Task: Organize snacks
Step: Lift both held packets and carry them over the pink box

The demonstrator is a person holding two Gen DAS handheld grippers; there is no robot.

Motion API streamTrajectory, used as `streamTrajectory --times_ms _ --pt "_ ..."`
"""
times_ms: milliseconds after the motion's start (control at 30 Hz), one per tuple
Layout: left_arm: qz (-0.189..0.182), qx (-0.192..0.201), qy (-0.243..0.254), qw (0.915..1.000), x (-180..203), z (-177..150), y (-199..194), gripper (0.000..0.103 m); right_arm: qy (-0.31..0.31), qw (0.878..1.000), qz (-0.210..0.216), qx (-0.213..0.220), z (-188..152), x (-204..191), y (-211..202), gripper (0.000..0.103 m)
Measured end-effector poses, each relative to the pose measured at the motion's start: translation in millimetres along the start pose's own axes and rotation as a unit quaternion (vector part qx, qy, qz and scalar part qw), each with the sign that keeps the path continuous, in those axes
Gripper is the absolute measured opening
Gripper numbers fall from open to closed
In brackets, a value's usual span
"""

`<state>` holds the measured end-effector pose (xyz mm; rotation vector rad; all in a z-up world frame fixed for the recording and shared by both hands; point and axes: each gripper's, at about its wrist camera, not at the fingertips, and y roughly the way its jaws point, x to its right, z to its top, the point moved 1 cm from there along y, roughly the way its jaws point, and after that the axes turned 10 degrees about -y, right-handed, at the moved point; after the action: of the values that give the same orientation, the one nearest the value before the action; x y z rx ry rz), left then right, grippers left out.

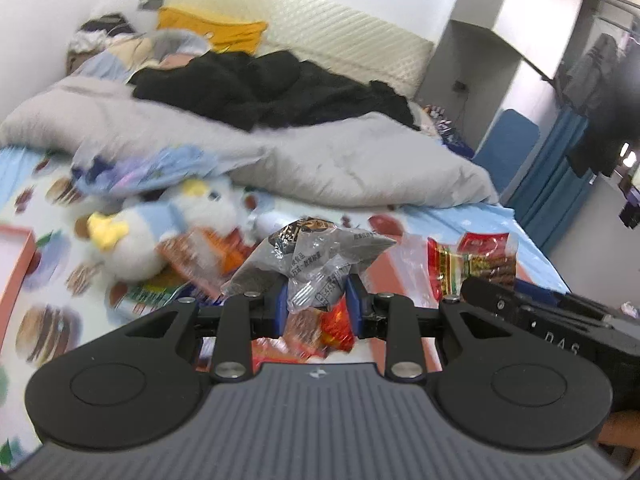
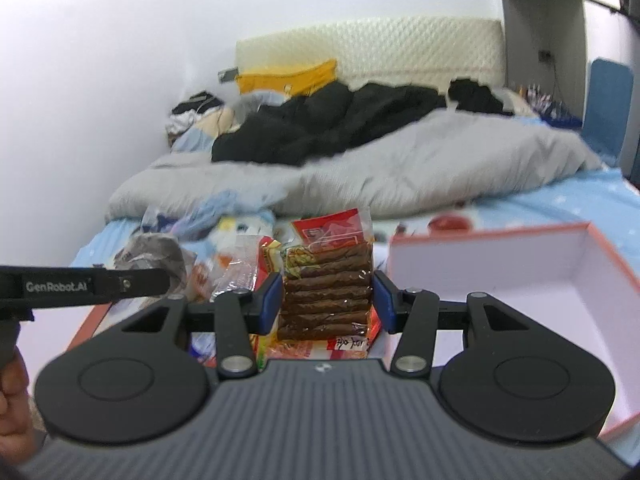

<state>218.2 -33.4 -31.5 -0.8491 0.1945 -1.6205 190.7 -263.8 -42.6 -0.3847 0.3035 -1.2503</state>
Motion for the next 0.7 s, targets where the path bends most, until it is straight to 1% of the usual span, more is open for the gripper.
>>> streamTrajectory --times_ms 200,400,533,700 --pt "-0.029 0.011 0.023 0.9993 44 19 5 0.034 -0.007 0.999 -0.027 0.024 20 32 -10 0.051" --pt "-0.062 0.003 0.046 0.997 91 22 22 0.034 -0.002 0.998 -0.057 0.025 21 66 -16 0.051" --pt "-0.076 -0.014 0.058 0.9953 119 14 42 0.034 0.002 0.997 -0.078 0.01 12 91 -16 0.051" --pt "-0.082 -0.057 0.069 0.9926 144 -4 76 0.034 0.015 0.995 -0.094 -0.021 -8 119 -7 0.051"
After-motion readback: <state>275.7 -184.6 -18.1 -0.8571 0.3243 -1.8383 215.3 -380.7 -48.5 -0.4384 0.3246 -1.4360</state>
